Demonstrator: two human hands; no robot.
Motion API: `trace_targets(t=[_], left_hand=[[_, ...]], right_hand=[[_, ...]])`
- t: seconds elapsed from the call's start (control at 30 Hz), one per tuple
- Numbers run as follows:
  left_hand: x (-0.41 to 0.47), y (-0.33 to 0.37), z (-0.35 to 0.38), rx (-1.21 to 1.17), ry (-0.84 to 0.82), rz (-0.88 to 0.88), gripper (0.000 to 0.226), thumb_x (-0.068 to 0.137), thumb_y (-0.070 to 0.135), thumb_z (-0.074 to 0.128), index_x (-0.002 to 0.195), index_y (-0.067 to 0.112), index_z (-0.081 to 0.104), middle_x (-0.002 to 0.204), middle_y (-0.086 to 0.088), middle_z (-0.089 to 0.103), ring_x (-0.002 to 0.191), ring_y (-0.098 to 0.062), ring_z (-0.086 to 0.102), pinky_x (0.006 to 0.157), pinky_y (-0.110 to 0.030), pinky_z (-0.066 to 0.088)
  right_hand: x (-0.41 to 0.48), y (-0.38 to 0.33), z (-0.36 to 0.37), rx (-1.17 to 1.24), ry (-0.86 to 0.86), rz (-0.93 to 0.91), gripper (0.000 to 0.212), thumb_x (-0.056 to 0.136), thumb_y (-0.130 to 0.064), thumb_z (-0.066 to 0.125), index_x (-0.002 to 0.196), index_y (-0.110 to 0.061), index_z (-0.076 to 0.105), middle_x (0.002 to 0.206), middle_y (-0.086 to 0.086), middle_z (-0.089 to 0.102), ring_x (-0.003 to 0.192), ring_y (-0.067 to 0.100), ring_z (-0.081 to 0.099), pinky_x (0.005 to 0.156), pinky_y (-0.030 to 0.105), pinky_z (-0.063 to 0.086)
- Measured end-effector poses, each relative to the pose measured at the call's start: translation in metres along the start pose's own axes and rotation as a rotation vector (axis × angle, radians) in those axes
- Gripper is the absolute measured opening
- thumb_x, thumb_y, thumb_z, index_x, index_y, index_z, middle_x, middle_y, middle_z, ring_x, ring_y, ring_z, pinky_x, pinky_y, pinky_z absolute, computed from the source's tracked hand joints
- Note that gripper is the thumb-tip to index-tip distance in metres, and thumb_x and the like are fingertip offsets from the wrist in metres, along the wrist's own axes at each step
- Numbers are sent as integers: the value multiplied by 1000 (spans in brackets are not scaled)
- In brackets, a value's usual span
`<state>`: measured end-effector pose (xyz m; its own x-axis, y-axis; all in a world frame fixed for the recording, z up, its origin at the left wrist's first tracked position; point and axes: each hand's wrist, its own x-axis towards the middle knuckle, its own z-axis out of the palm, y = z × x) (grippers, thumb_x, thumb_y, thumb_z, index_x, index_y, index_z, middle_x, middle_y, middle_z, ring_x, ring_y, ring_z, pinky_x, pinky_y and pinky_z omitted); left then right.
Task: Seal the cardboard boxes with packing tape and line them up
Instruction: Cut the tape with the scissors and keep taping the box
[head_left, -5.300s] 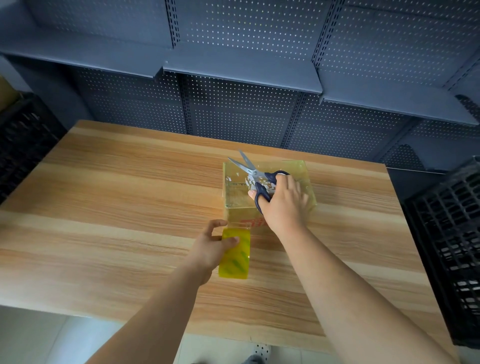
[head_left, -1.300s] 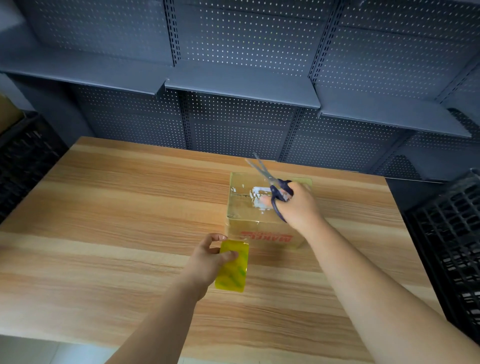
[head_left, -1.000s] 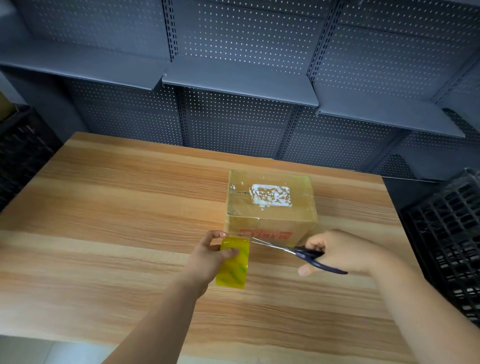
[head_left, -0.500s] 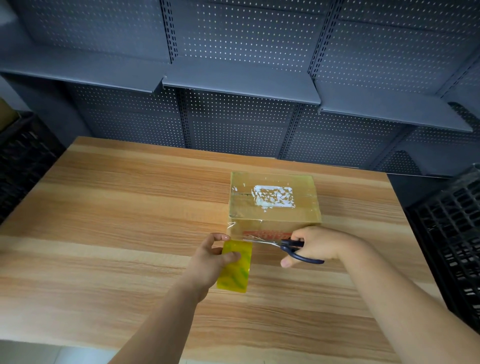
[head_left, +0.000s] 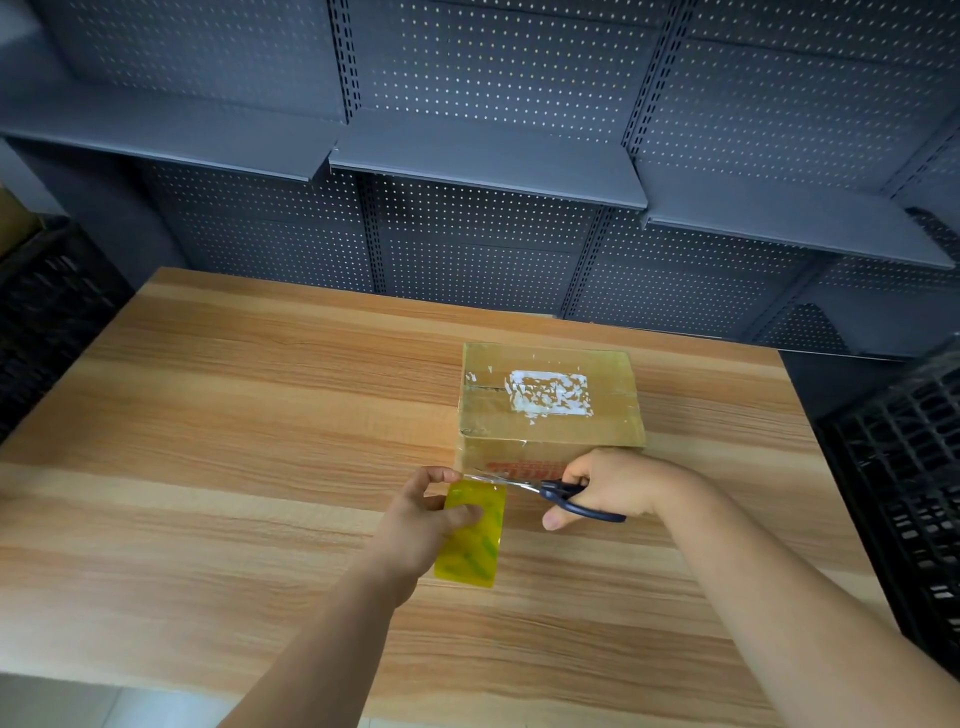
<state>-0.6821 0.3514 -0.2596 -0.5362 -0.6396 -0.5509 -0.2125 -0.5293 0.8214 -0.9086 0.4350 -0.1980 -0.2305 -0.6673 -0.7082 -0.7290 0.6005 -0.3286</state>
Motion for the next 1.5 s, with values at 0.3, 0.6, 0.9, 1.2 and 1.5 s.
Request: trace_targets(t=[0.3, 0.6, 0.9, 1.2, 1.5], left_hand=[[-1, 1, 2, -1, 7, -3, 36, 81, -1, 74, 110, 12, 56, 89, -10, 75, 72, -24, 70, 69, -38, 57], [-1, 0, 2, -8, 19, 1, 36, 80, 0, 74, 108, 15, 57, 91, -11, 75, 73, -23, 70, 66, -36, 56], [3, -7, 0, 70, 65, -3, 35, 76, 0, 77, 99, 18, 58, 88, -13, 74, 75, -28, 67, 72, -43, 55], [-7, -12, -15, 62, 27, -29, 33, 80, -3, 73, 102, 15, 56, 82, -9, 71, 64, -21, 65, 56, -30, 49], [-15, -13, 1, 117, -95, 13, 38, 78, 2, 77, 104, 17, 55, 92, -15, 72, 76, -27, 67, 70, -40, 52]], right_hand=[[3, 1, 0, 35, 33, 13, 47, 58, -66, 82, 84, -28, 71, 77, -10, 63, 70, 9, 56, 61, 24, 40], [10, 4, 0, 13, 97, -4, 55, 48, -63, 87, 77, -19, 71, 61, -7, 49, 58, 14, 43, 56, 26, 30], [10, 0, -3, -188, 69, -47, 68, 47, -74, 80, 78, -18, 59, 74, -6, 55, 65, 15, 49, 58, 29, 35], [-15, 39, 3, -203, -90, 120, 55, 57, -64, 79, 90, -22, 65, 80, -8, 60, 72, 14, 54, 62, 28, 37], [-34, 171, 101, 89, 461, 639, 36, 91, -51, 56, 91, -15, 55, 85, 5, 64, 82, 24, 61, 64, 27, 42]])
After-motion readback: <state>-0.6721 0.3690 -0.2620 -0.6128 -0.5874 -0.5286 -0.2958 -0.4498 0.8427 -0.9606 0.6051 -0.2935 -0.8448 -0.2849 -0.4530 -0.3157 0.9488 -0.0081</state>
